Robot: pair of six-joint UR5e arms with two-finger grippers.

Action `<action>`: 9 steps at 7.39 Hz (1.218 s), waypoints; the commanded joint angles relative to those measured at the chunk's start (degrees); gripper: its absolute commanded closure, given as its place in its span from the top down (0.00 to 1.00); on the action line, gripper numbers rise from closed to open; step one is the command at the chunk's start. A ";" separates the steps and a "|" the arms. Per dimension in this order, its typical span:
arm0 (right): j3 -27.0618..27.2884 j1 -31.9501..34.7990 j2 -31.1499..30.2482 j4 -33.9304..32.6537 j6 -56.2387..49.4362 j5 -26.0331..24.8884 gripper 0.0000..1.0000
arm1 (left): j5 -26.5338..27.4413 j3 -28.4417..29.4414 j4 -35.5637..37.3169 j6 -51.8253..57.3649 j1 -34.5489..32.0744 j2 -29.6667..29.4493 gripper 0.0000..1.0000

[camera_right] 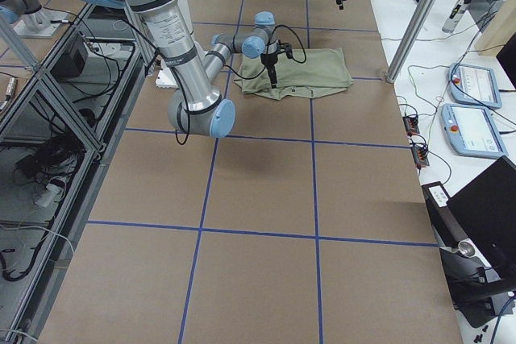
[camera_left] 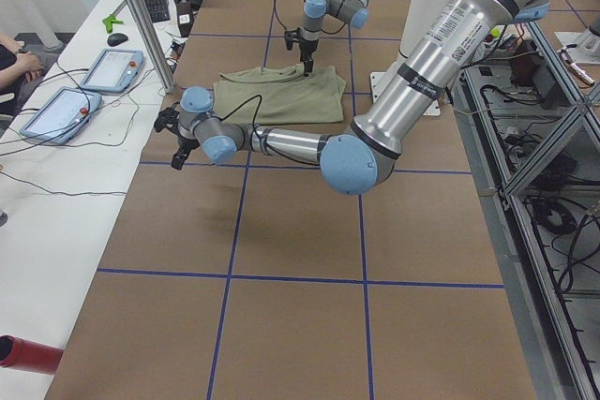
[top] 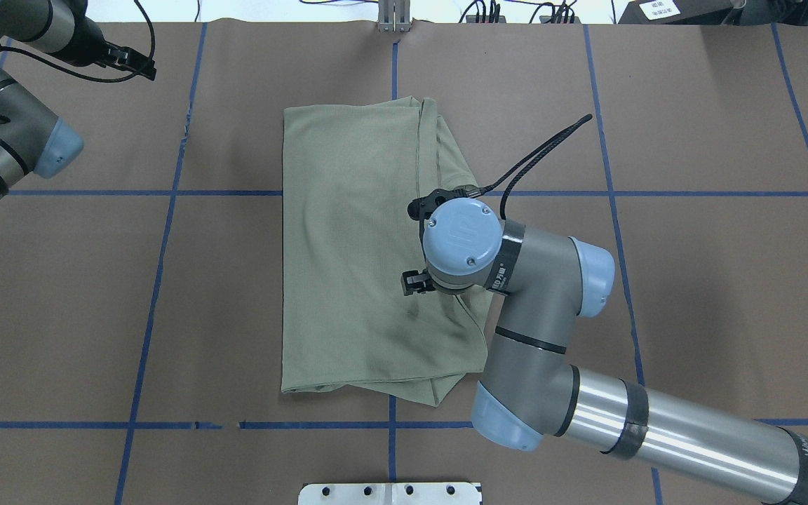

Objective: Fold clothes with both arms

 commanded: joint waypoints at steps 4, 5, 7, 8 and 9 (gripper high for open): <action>-3.00 0.21 1.79 1.30 -0.44 0.00 0.29 | 0.00 0.07 0.02 0.09 0.00 0.00 1.00; -3.00 0.30 1.70 1.12 -0.62 0.00 0.29 | 0.00 0.07 -0.06 0.00 0.00 0.00 1.00; -2.92 0.47 1.61 0.86 -0.62 -0.09 0.16 | 0.00 0.07 -0.06 0.09 0.09 0.00 1.00; -2.74 0.91 1.52 0.77 -0.53 -0.09 0.00 | 0.00 -0.02 -0.06 0.00 0.09 0.00 1.00; -1.87 2.22 1.18 -0.27 -0.36 0.17 0.00 | 0.00 -0.02 -0.06 0.00 0.09 0.00 1.00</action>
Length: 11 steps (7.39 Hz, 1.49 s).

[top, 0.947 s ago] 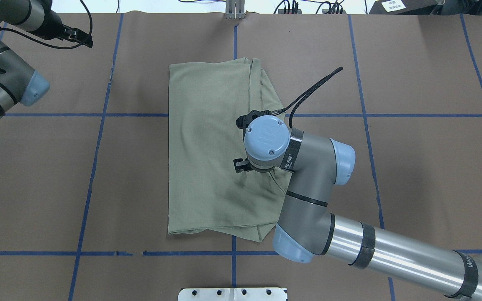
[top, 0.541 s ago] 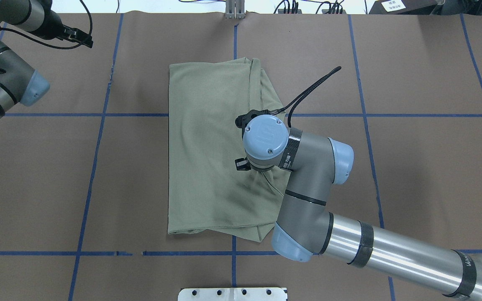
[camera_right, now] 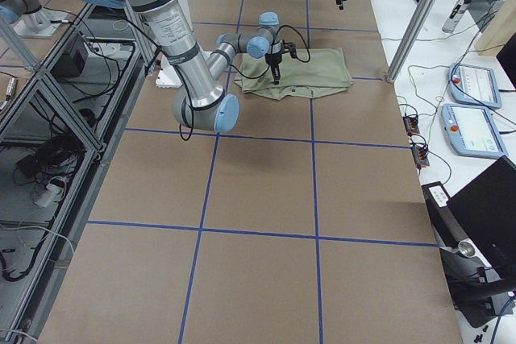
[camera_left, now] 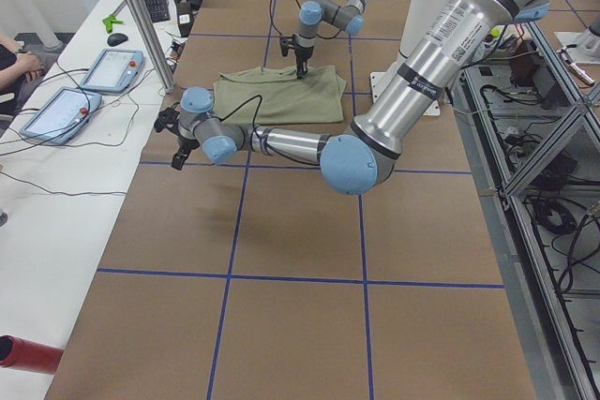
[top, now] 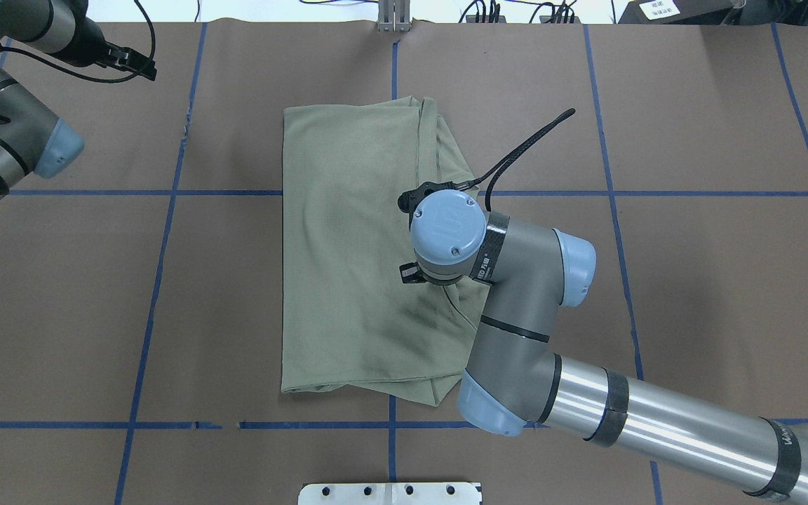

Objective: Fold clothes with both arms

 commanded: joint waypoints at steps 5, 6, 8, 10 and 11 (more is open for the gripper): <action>10.85 1.53 -10.67 -7.54 0.69 -1.72 0.99 | 0.00 0.06 -0.89 -0.20 0.02 0.09 1.00; 10.33 1.26 -10.06 -7.11 0.69 -2.17 1.00 | 0.00 0.06 -0.89 -0.20 0.02 0.09 1.00; 10.23 4.66 -9.88 -1.78 1.13 -0.86 1.00 | -1.04 -1.07 -0.89 -1.51 -0.07 0.09 1.00; 11.63 6.79 -11.36 7.43 10.65 3.79 1.00 | -9.65 -12.16 -0.63 -11.92 0.54 5.93 1.00; 13.73 6.71 -14.24 11.66 16.37 3.89 1.00 | -9.67 -20.51 -0.62 -19.02 2.81 10.50 1.00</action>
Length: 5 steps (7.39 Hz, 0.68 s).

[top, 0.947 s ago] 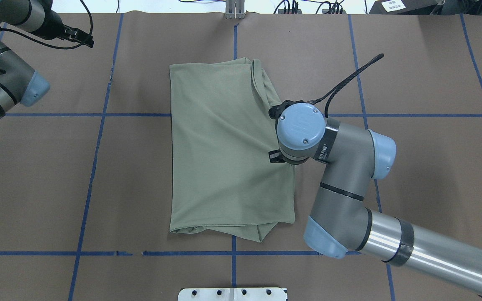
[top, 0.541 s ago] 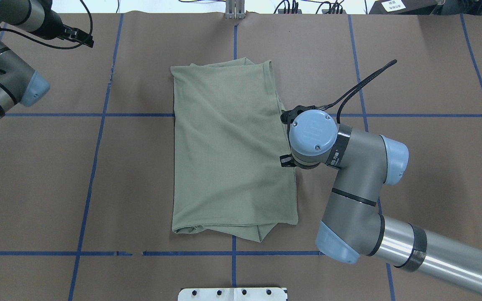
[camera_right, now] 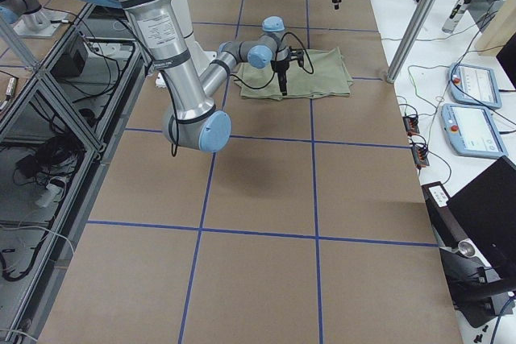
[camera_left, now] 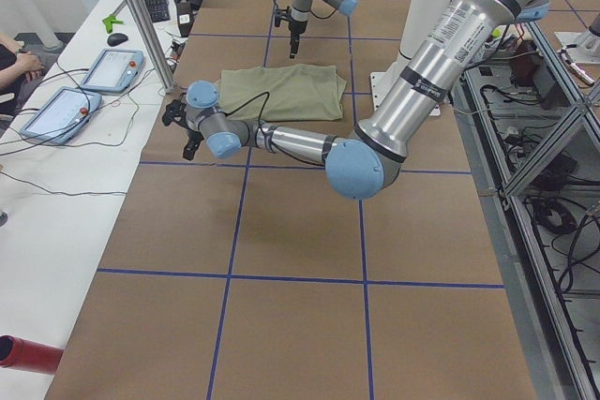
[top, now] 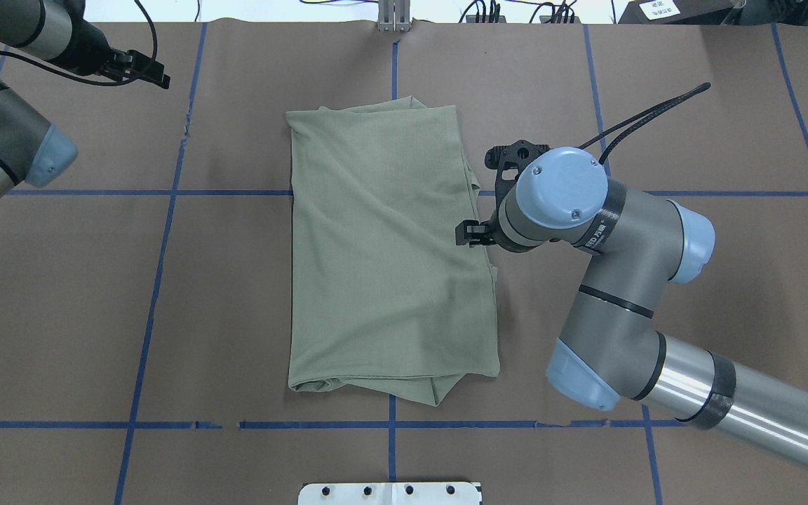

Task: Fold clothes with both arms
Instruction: 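Move both grippers down to the shirt's corners nearest the robot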

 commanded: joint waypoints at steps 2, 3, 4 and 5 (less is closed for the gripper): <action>9.89 -1.05 -10.89 10.97 18.19 0.87 1.00 | 1.04 -28.03 0.09 -22.43 11.86 16.38 1.00; 11.41 -2.98 -13.28 14.39 25.30 0.17 1.00 | 4.45 -36.65 0.00 -30.86 17.83 21.30 1.00; 12.38 -6.48 -14.44 15.38 30.25 -4.01 1.00 | 11.01 -41.44 0.09 -40.60 25.63 23.27 1.00; 12.48 -9.82 -14.27 15.39 33.86 -9.01 1.00 | 19.34 -42.53 0.09 -50.44 33.80 23.11 1.00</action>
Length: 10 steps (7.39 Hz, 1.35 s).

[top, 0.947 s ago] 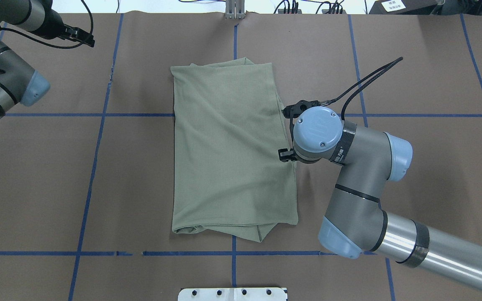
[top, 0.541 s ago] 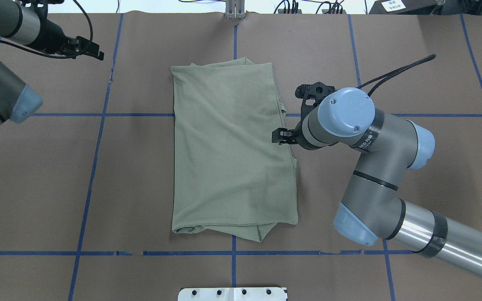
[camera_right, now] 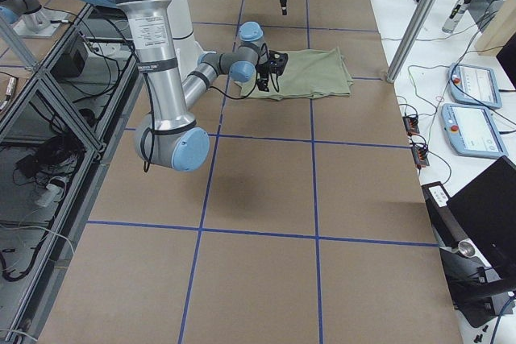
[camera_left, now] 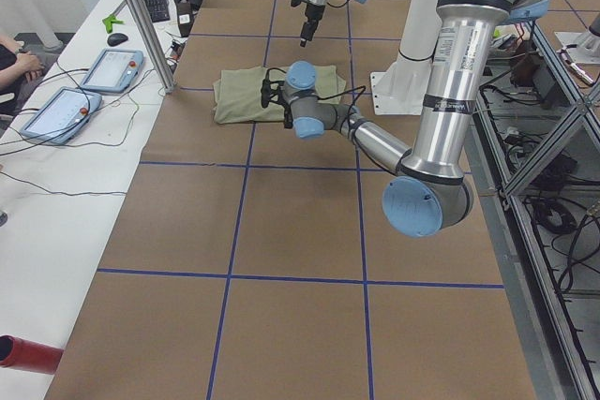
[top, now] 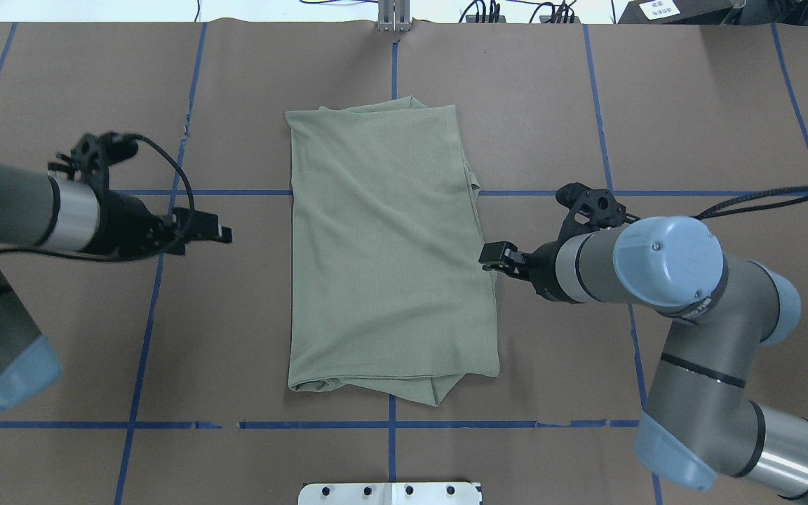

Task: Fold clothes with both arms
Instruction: 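Move both grippers down to the shirt's corners nearest the robot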

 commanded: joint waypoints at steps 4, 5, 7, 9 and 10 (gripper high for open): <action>1.06 -5.05 -0.41 0.91 6.59 -6.46 1.00 | 24.45 5.00 0.37 -30.04 23.38 -5.61 0.95; 1.06 -5.05 -0.41 0.91 6.59 -6.55 1.00 | 24.37 5.29 0.37 -29.96 23.38 -5.62 0.95; 1.06 -5.13 -0.58 0.91 6.59 -6.55 1.00 | 24.37 5.29 0.37 -29.96 23.47 -5.10 0.94; 1.06 -5.13 -0.67 0.91 6.59 -6.55 1.00 | 24.37 5.29 0.37 -29.96 23.56 -5.36 0.89; 1.06 -5.13 -0.67 0.91 6.59 -6.55 1.00 | 24.37 5.29 0.37 -29.96 23.56 -5.45 0.86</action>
